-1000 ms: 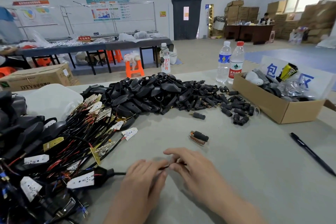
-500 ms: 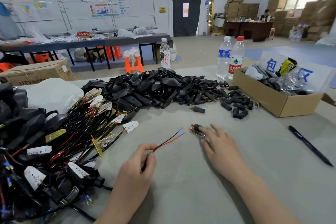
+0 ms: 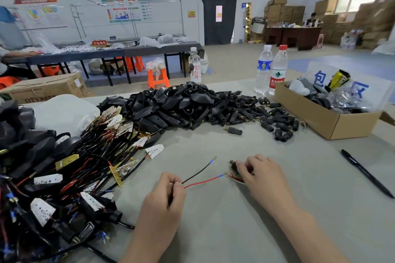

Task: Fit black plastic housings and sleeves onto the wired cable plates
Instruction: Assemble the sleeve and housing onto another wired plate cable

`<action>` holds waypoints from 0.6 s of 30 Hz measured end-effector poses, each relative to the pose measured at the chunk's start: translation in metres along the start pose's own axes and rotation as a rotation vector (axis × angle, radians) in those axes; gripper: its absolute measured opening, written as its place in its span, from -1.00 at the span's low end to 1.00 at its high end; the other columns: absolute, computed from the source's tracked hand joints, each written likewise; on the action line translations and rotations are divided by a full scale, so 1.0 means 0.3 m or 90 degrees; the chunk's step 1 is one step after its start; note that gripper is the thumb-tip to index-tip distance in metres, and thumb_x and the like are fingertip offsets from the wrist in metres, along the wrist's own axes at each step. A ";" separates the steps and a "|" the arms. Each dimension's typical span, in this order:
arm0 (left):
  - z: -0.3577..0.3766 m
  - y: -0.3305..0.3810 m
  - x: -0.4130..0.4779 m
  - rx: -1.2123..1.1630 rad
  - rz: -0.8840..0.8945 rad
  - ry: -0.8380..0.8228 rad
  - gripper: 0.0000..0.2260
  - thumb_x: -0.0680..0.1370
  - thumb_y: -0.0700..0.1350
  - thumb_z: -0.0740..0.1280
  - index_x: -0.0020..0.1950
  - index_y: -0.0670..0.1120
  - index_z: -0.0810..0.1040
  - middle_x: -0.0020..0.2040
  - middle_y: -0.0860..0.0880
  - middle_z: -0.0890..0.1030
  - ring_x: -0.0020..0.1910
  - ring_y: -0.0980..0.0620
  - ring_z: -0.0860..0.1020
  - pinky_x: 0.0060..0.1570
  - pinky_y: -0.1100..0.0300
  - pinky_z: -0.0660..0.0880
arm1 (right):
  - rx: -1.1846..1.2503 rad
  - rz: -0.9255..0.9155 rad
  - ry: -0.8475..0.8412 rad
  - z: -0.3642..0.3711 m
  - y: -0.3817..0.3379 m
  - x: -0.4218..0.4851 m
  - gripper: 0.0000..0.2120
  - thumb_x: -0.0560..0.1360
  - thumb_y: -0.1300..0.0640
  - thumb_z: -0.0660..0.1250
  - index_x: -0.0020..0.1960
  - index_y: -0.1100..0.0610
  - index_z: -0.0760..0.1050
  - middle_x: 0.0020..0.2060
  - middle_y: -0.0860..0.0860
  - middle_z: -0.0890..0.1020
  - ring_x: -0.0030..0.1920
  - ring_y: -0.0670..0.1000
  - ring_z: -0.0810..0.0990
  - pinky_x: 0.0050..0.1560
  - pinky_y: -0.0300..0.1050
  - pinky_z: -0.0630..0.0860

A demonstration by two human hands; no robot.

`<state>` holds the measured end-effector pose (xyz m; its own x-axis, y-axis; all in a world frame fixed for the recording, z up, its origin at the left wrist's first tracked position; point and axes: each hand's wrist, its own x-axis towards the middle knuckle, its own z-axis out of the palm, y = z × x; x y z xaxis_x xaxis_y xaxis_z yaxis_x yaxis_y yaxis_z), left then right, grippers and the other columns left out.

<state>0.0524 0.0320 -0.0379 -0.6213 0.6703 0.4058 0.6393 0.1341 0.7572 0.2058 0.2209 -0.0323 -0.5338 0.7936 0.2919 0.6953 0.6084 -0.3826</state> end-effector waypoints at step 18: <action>-0.007 0.026 -0.002 -0.112 -0.050 0.084 -0.74 0.49 0.05 0.41 -0.22 -0.03 0.38 -0.48 0.07 0.25 -0.49 0.09 0.20 -0.51 0.32 0.14 | 0.301 -0.107 -0.032 -0.018 -0.023 -0.016 -0.60 0.61 0.19 0.27 -0.01 -0.38 0.39 -0.04 -0.48 0.52 0.10 -0.27 0.38 0.03 -0.49 0.28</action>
<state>0.0568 0.0311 -0.0313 -0.7275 0.5603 0.3960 0.5042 0.0452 0.8624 0.2063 0.2129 -0.0263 -0.6506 0.6762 0.3457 0.3099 0.6519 -0.6921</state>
